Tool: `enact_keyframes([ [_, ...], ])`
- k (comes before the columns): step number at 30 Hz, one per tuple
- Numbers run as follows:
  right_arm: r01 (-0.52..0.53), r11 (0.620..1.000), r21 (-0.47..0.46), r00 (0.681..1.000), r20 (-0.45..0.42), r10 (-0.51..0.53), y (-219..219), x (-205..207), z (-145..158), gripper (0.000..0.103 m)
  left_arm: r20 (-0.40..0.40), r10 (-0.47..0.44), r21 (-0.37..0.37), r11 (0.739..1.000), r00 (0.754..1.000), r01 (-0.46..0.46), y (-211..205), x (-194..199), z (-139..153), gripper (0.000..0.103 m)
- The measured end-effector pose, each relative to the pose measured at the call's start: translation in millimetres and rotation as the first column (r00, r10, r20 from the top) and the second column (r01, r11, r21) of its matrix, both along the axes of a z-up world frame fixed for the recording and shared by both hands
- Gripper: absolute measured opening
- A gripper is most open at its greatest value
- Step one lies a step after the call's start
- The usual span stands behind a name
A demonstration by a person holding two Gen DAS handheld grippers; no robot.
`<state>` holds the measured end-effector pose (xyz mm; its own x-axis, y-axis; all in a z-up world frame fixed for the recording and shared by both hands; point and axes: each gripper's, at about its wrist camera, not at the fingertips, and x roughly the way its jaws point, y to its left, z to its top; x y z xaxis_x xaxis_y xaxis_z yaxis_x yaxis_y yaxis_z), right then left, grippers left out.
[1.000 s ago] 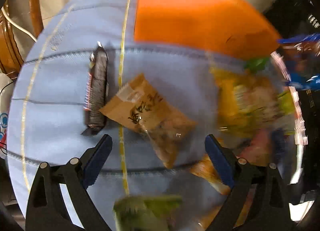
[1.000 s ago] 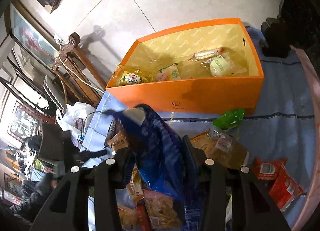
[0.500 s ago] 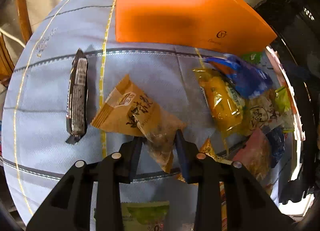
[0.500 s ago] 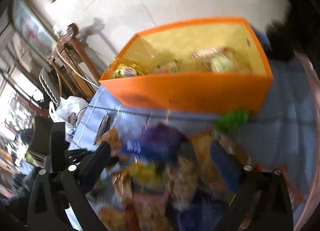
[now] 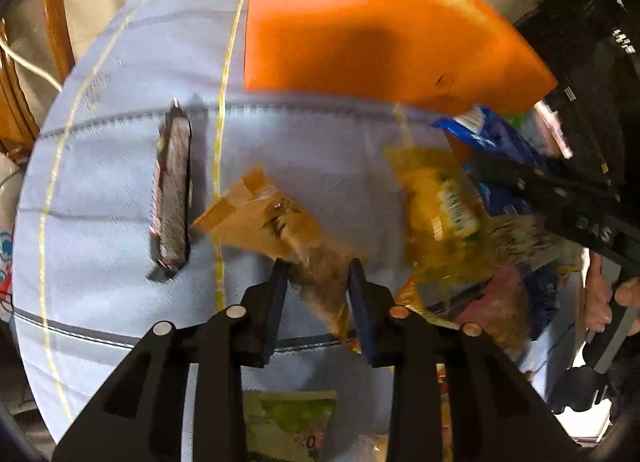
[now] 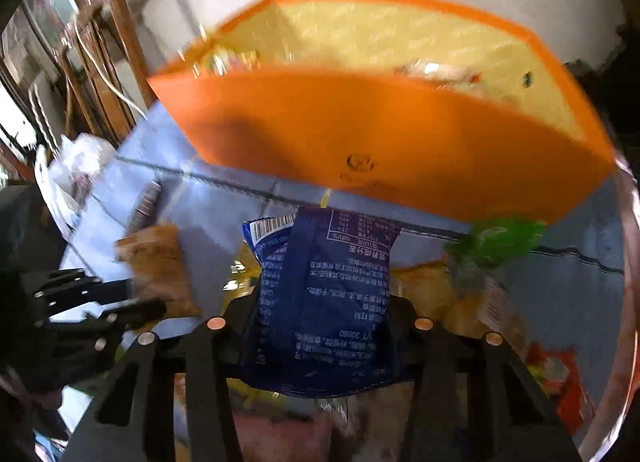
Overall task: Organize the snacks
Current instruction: 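Grasp a brown snack pack with the left gripper while the right grasps a blue bag, then drop the brown pack and blue bag into the orange box with both grippers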
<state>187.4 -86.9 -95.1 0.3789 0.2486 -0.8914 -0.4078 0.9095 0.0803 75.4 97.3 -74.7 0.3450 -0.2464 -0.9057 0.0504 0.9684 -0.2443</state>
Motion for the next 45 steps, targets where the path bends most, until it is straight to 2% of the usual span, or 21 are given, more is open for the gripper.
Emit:
enact_keyframes([
  [4,0.07,0.992,0.109,0.997,0.032,-0.074,-29,-14,40,0.048,0.092,-0.014,-0.032,0.999,0.996,0.017,4,5,45,0.015],
  [6,0.089,0.984,0.157,0.994,0.046,-0.097,-38,-15,56,0.048,0.124,-0.034,-0.091,0.995,0.992,0.045,9,6,62,0.01],
  [9,0.111,0.975,0.192,0.984,0.118,-0.135,-51,-14,84,0.048,0.163,-0.052,0.002,0.999,0.985,0.052,1,9,74,0.011],
  [10,0.114,0.971,0.21,0.983,0.119,-0.142,-53,-14,89,0.048,0.113,-0.041,0.003,0.999,0.993,0.041,5,8,68,0.015],
  [11,0.11,0.967,0.23,0.983,0.118,-0.14,-55,-15,93,0.048,0.073,-0.026,-0.017,0.999,0.997,0.027,9,6,61,0.042],
  [12,0.1,0.964,0.246,0.983,0.122,-0.134,-59,-16,98,0.048,0.04,-0.004,-0.028,1.0,0.999,0.005,15,2,50,0.08],
  [13,0.094,0.965,0.244,0.982,0.135,-0.13,-59,-19,102,0.048,0.019,0.025,-0.009,1.0,1.0,-0.025,19,-2,41,0.091],
  [15,0.092,0.967,0.236,0.979,0.155,-0.131,-60,-21,106,0.048,0.015,0.053,0.017,0.998,0.998,-0.053,23,-4,25,0.092],
  [18,0.088,0.961,0.263,0.98,0.147,-0.13,-62,-24,109,0.048,-0.057,0.124,0.027,0.992,0.991,-0.123,26,5,4,0.092],
  [20,0.084,0.96,0.266,0.981,0.146,-0.126,-55,-28,107,0.048,-0.064,0.188,0.042,0.982,0.98,-0.185,30,11,-8,0.086],
  [21,0.085,0.959,0.271,0.983,0.134,-0.125,-55,-28,105,0.048,-0.023,0.204,0.04,0.978,0.979,-0.203,27,13,-1,0.066],
  [22,0.086,0.958,0.274,0.984,0.126,-0.124,-52,-29,103,0.048,-0.027,0.206,0.002,0.979,0.978,-0.206,26,17,4,0.049],
  [23,0.089,0.957,0.275,0.985,0.117,-0.125,-51,-30,103,0.048,-0.061,0.205,-0.094,0.973,0.977,-0.21,29,21,8,0.024],
  [24,0.092,0.959,0.27,0.985,0.115,-0.126,-51,-30,101,0.048,-0.1,0.205,-0.187,0.957,0.974,-0.221,33,24,11,0.022],
  [25,0.092,0.961,0.263,0.985,0.118,-0.127,-51,-31,101,0.048,-0.098,0.21,-0.212,0.95,0.973,-0.227,34,26,20,0.022],
  [28,0.103,0.955,0.277,0.982,0.122,-0.141,-57,-32,106,0.048,0.031,0.151,-0.112,0.983,0.988,-0.147,22,25,62,0.022],
  [30,0.115,0.951,0.287,0.979,0.129,-0.157,-62,-31,112,0.048,0.068,0.124,-0.143,0.983,0.99,-0.114,25,30,85,0.022],
  [35,0.1,0.945,0.31,0.97,0.183,-0.162,-66,-19,140,0.048,0.187,0.051,-0.102,0.994,0.981,-0.032,29,35,161,0.022],
  [37,0.081,0.942,0.325,0.964,0.214,-0.157,-66,-5,155,0.048,0.255,0.023,-0.083,0.997,0.967,-0.002,29,47,188,0.022],
  [41,0.081,0.955,0.285,0.946,0.279,-0.163,-58,30,173,0.048,0.326,-0.011,-0.028,0.999,0.945,0.022,21,89,222,0.022],
  [45,0.089,0.978,0.187,0.942,0.302,-0.144,-41,61,174,0.048,0.348,-0.033,0.006,0.999,0.937,0.033,14,116,230,0.022],
])
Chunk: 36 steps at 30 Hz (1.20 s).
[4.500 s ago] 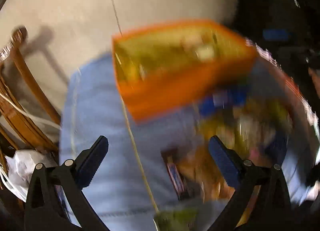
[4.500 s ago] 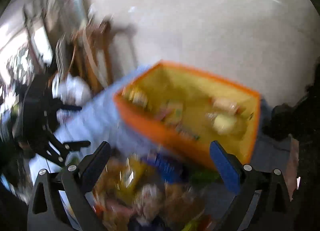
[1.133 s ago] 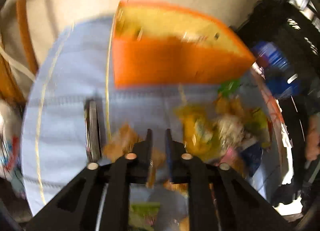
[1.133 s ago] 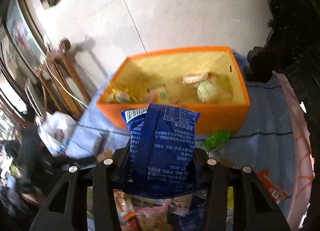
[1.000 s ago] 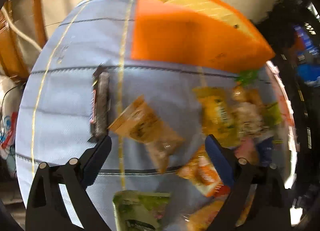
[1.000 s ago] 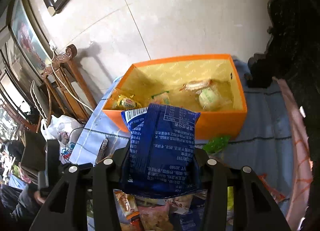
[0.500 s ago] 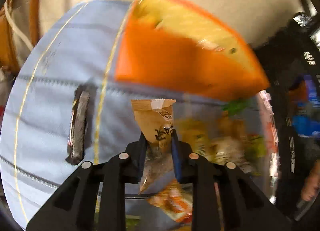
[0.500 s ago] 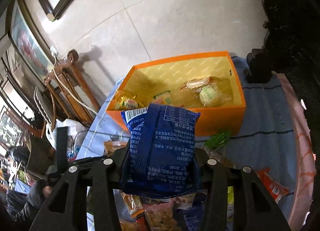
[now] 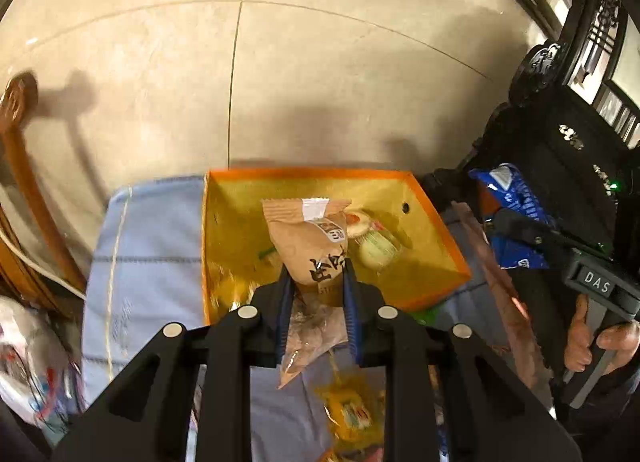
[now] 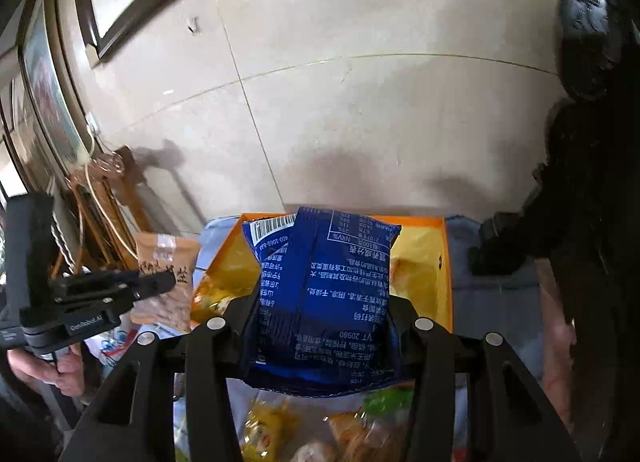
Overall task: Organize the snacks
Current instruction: 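Drop the brown pack and blue bag into the orange box with both grippers, then grasp a candy bar with the left gripper while the right grasps a white pastry bag, place both in box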
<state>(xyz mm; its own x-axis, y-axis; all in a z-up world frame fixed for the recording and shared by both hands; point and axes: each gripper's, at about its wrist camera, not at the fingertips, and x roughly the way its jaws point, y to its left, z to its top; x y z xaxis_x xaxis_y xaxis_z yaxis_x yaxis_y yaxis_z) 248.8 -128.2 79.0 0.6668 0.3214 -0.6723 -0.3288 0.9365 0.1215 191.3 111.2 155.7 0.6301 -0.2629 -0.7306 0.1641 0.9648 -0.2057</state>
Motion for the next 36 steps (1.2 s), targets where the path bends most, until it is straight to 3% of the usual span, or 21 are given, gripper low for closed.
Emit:
enact_keyframes([
  [3,0.028,1.0,-0.012,1.0,-0.004,-0.028,3,23,-4,0.053,-0.021,0.001,0.004,1.0,1.0,-0.001,-12,20,-10,0.022],
  [4,0.047,0.999,-0.006,0.999,0.0,-0.047,1,27,-5,0.056,-0.025,-0.023,-0.036,0.999,0.999,0.023,-8,25,-13,0.025],
  [5,0.067,0.998,-0.014,0.998,0.023,-0.066,-3,33,-6,0.074,-0.027,-0.042,-0.066,0.997,0.999,0.04,-7,25,-20,0.057],
  [6,0.072,0.997,-0.023,0.997,0.037,-0.071,-3,34,-7,0.091,-0.044,-0.034,-0.083,0.996,0.998,0.03,-5,29,-25,0.099],
  [8,0.08,0.997,-0.02,0.995,0.055,-0.079,-8,28,-9,0.096,-0.01,0.035,-0.037,0.999,0.999,-0.035,0,19,-33,0.098],
  [11,-0.004,1.0,0.021,1.0,-0.015,0.005,-14,-3,-24,0.096,-0.015,0.024,0.04,0.999,1.0,-0.023,9,-7,-55,0.099],
  [15,-0.141,0.987,-0.083,0.983,-0.131,0.129,-4,-67,-78,0.096,-0.096,0.064,0.178,0.983,0.993,-0.046,26,-45,-106,0.099],
  [17,-0.178,0.97,-0.163,0.965,-0.221,0.14,4,-94,-119,0.096,-0.154,0.111,0.306,0.95,0.982,-0.059,34,-56,-148,0.099],
  [19,-0.171,0.969,-0.178,0.945,-0.309,0.109,5,-112,-153,0.095,-0.157,0.163,0.388,0.917,0.974,-0.091,41,-64,-174,0.099],
  [21,-0.144,0.985,-0.1,0.926,-0.365,0.099,1,-123,-170,0.094,-0.195,0.187,0.408,0.908,0.963,-0.094,48,-65,-197,0.099],
  [23,-0.127,0.99,-0.066,0.925,-0.367,0.094,2,-127,-178,0.094,-0.243,0.162,0.356,0.932,0.956,-0.068,54,-69,-214,0.099],
  [27,-0.142,0.976,-0.165,0.938,-0.336,0.08,22,-120,-190,0.094,-0.31,0.167,0.328,0.943,0.936,-0.06,57,-61,-248,0.099],
  [29,-0.115,0.983,-0.143,0.941,-0.333,0.061,24,-116,-199,0.094,-0.274,0.193,0.271,0.955,0.942,-0.116,65,-60,-249,0.099],
  [31,-0.067,0.975,-0.211,0.942,-0.335,-0.008,23,-114,-212,0.071,-0.246,0.207,0.253,0.957,0.947,-0.143,67,-60,-250,0.096],
  [32,-0.048,0.97,-0.24,0.936,-0.349,-0.04,20,-112,-217,0.05,-0.24,0.201,0.258,0.957,0.95,-0.137,67,-62,-249,0.09],
  [35,0.037,0.988,-0.15,0.896,-0.433,-0.1,5,-113,-216,0.046,-0.242,0.121,0.244,0.968,0.963,-0.061,60,-70,-238,0.021],
  [36,0.06,0.99,-0.13,0.889,-0.443,-0.112,2,-115,-214,0.046,-0.265,0.118,0.238,0.97,0.957,-0.054,59,-71,-236,0.02],
])
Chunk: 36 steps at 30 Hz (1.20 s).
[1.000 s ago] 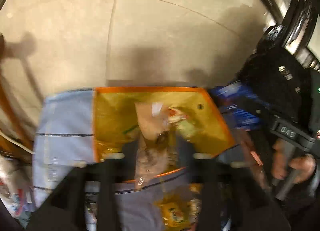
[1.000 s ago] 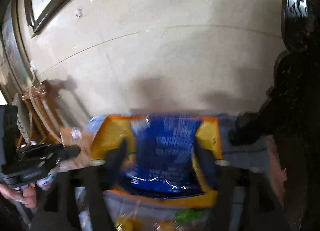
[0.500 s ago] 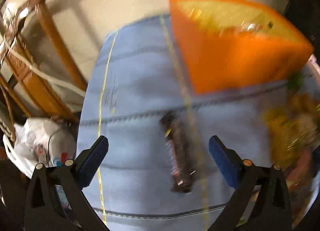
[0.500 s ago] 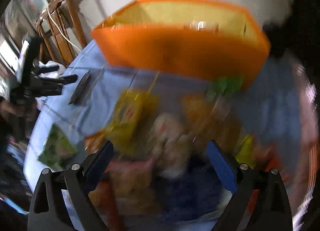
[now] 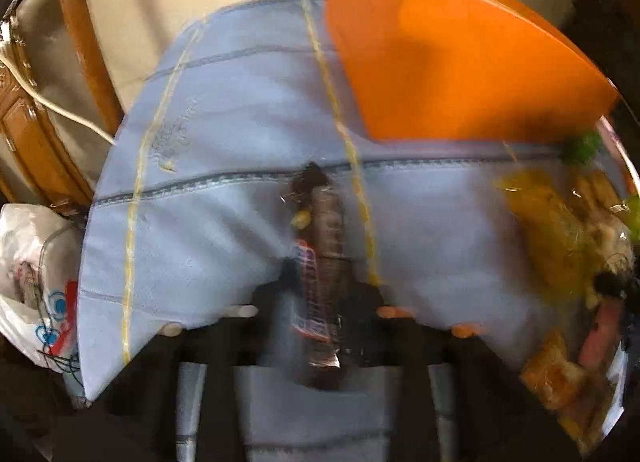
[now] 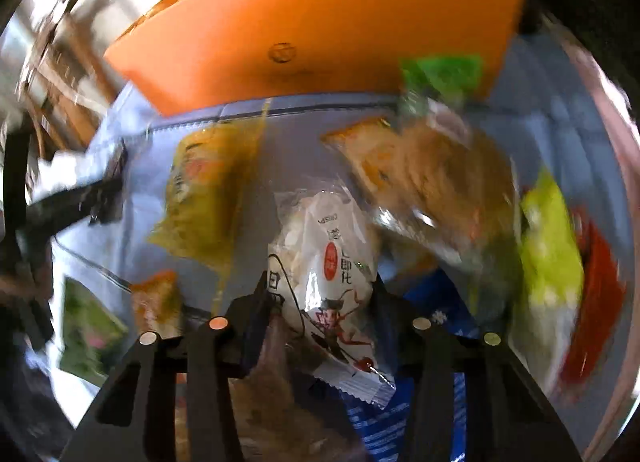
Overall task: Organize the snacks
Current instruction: 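Grasp a candy bar with the left gripper while the right grasps a white pastry bag, place both in box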
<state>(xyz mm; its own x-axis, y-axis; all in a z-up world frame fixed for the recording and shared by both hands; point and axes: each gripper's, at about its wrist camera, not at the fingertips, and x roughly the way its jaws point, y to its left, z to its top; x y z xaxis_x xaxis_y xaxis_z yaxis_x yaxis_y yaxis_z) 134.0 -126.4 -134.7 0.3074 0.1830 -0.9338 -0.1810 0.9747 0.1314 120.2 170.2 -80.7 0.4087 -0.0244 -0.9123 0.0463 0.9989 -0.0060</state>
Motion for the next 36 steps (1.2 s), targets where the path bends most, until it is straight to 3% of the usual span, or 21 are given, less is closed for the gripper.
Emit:
enact_keyframes([
  [2,0.042,0.998,0.035,0.999,-0.001,-0.042,-4,-6,7,0.041,-0.013,0.003,-0.019,1.0,1.0,-0.004,0,-5,1,0.02],
  [8,0.058,0.988,0.144,0.996,0.064,-0.067,-13,-15,50,0.04,-0.019,-0.017,-0.1,0.995,1.0,0.015,-16,-31,18,0.019],
  [11,0.062,0.98,0.189,0.987,0.136,-0.089,-20,-17,77,0.04,0.049,-0.071,-0.098,0.992,0.996,0.076,-24,-36,34,0.019],
  [13,0.06,0.975,0.215,0.981,0.166,-0.097,-27,-19,91,0.04,0.049,-0.082,-0.078,0.993,0.995,0.085,-29,-35,44,0.019],
  [18,0.04,0.964,0.265,0.955,0.273,-0.114,-43,-15,135,0.04,0.131,-0.063,-0.155,0.984,0.989,0.083,-40,-36,93,0.019],
  [21,0.023,0.963,0.269,0.929,0.351,-0.12,-53,3,166,0.04,0.178,-0.061,-0.138,0.987,0.982,0.086,-51,-23,124,0.019],
  [25,-0.01,0.97,0.242,0.897,0.431,-0.098,-52,42,183,0.04,0.273,-0.077,-0.114,0.987,0.959,0.112,-71,10,162,0.019],
  [27,-0.003,0.969,0.246,0.899,0.426,-0.105,-55,71,185,0.04,0.306,-0.067,-0.08,0.992,0.95,0.095,-81,29,174,0.019],
  [31,0.004,0.971,0.238,0.904,0.414,-0.105,-59,112,189,0.04,0.329,-0.04,-0.12,0.989,0.944,0.084,-92,71,188,0.019],
  [33,-0.006,0.974,0.228,0.907,0.411,-0.091,-57,121,189,0.045,0.338,-0.052,-0.106,0.99,0.94,0.093,-99,83,188,0.02],
  [34,-0.013,0.979,0.203,0.905,0.419,-0.075,-55,130,191,0.049,0.331,-0.07,-0.092,0.99,0.941,0.106,-104,92,186,0.024],
  [35,-0.01,0.982,0.189,0.9,0.429,-0.073,-53,133,191,0.078,0.327,-0.074,-0.084,0.991,0.942,0.106,-106,99,184,0.06],
  [36,0.012,0.99,0.142,0.892,0.446,-0.075,-52,139,191,0.099,0.324,-0.061,-0.075,0.993,0.944,0.089,-108,103,181,0.095],
])
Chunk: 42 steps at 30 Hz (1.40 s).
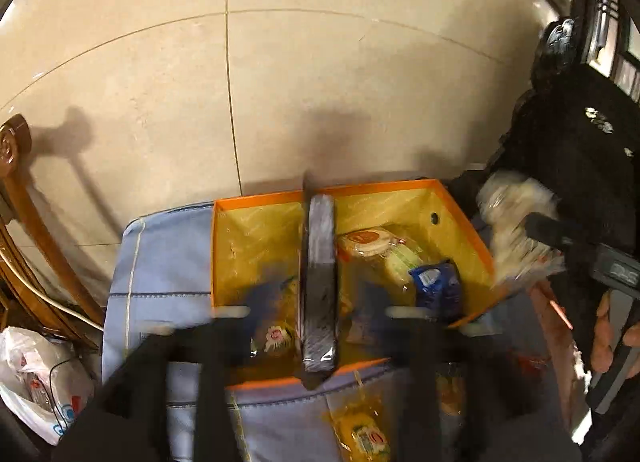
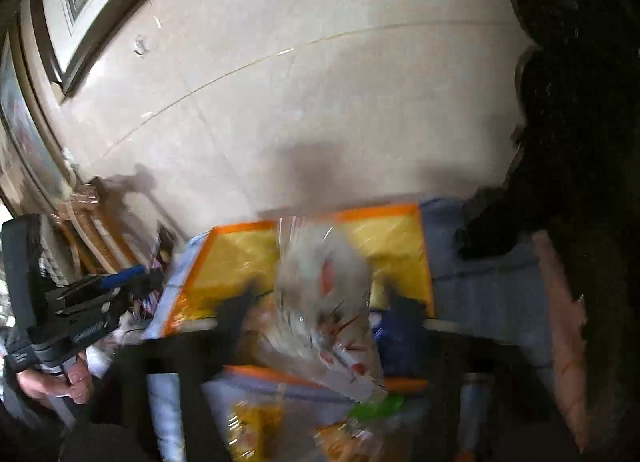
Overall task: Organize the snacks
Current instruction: 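Grasp a candy bar with the left gripper while the right grasps a white pastry bag, place both in box, then drop a yellow snack bag with the left gripper while the right drops a round bread bun into the box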
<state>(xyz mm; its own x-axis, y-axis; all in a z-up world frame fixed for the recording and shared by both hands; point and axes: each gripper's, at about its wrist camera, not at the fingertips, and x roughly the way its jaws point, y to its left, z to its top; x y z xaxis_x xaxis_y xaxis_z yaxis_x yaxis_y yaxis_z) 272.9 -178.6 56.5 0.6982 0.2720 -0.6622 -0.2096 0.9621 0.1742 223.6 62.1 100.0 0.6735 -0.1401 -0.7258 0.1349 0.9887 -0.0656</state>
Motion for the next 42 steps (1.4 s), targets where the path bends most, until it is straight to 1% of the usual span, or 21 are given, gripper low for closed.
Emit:
enact_keyframes([
  [2,0.035,0.998,-0.057,0.999,-0.006,-0.035,-1,1,-4,0.099,0.011,0.096,0.015,0.995,0.995,-0.096,1,3,-13,0.099],
  [5,0.021,0.999,-0.029,0.997,-0.068,-0.023,-12,-22,-25,0.099,-0.087,0.069,-0.02,0.997,0.994,-0.071,3,-9,-48,0.099],
  [7,0.051,0.997,-0.062,0.984,-0.165,-0.06,-20,-40,-53,0.099,-0.153,0.073,0.006,0.997,0.985,-0.073,3,-26,-79,0.099],
  [9,0.067,0.993,-0.093,0.971,-0.221,-0.086,-20,-55,-76,0.099,-0.202,0.06,0.029,0.998,0.978,-0.055,0,-46,-109,0.099],
  [10,0.072,0.992,-0.108,0.955,-0.279,-0.099,-18,-67,-96,0.099,-0.23,0.062,0.038,0.998,0.971,-0.055,-3,-55,-123,0.099],
  [13,0.064,0.992,-0.106,0.925,-0.368,-0.099,-11,-78,-136,0.099,-0.28,0.041,0.028,0.999,0.959,-0.034,-11,-80,-160,0.099],
  [16,0.036,0.981,-0.191,0.921,-0.375,-0.107,2,-75,-159,0.099,-0.358,0.049,0.043,0.998,0.932,-0.036,-20,-85,-202,0.099],
  [17,0.03,0.971,-0.237,0.926,-0.36,-0.117,7,-77,-164,0.099,-0.372,0.052,0.029,0.999,0.927,-0.045,-24,-84,-210,0.099],
  [18,0.034,0.947,-0.32,0.931,-0.333,-0.146,12,-75,-173,0.099,-0.367,0.041,-0.022,0.998,0.929,-0.052,-24,-83,-216,0.099],
  [19,0.03,0.934,-0.355,0.934,-0.324,-0.153,14,-75,-180,0.099,-0.352,0.032,-0.081,0.995,0.935,-0.065,-24,-79,-225,0.099],
  [20,0.026,0.938,-0.345,0.93,-0.335,-0.149,13,-74,-188,0.098,-0.354,0.051,-0.108,0.99,0.934,-0.095,-23,-76,-233,0.099],
  [22,0.108,0.979,-0.174,0.911,-0.376,-0.167,-3,-78,-194,0.078,-0.35,0.088,-0.171,0.973,0.932,-0.156,-21,-76,-242,0.097],
  [23,0.159,0.982,-0.101,0.899,-0.397,-0.187,-12,-81,-195,0.075,-0.341,0.087,-0.178,0.972,0.936,-0.155,-23,-77,-243,0.085],
  [24,0.176,0.982,-0.069,0.893,-0.408,-0.189,-15,-84,-195,0.074,-0.336,0.065,-0.187,0.973,0.94,-0.134,-27,-79,-243,0.058],
  [25,0.166,0.983,-0.074,0.894,-0.409,-0.182,-14,-88,-192,0.074,-0.338,-0.011,-0.261,0.962,0.941,-0.082,-31,-80,-242,0.04],
  [26,0.162,0.984,-0.075,0.897,-0.404,-0.178,-12,-93,-190,0.074,-0.354,-0.047,-0.289,0.955,0.934,-0.062,-36,-81,-243,0.04],
  [27,0.162,0.985,-0.063,0.899,-0.401,-0.174,-12,-97,-186,0.074,-0.368,-0.072,-0.271,0.962,0.927,-0.033,-44,-82,-243,0.04],
  [30,0.17,0.985,-0.007,0.916,-0.368,-0.161,-15,-114,-161,0.074,-0.323,-0.092,-0.244,0.97,0.942,0.011,-53,-85,-236,0.04],
  [33,0.156,0.987,-0.022,0.931,-0.332,-0.155,-17,-122,-140,0.074,-0.286,-0.109,-0.293,0.956,0.952,0.021,-51,-86,-220,0.039],
  [36,0.163,0.986,0.042,0.942,-0.304,-0.143,-26,-129,-118,0.074,-0.245,-0.117,-0.336,0.942,0.962,0.029,-43,-89,-202,0.039],
  [42,0.15,0.985,0.086,0.975,-0.18,-0.133,-31,-123,-71,0.074,-0.07,-0.144,-0.368,0.923,0.987,0.108,-40,-97,-133,0.039],
])
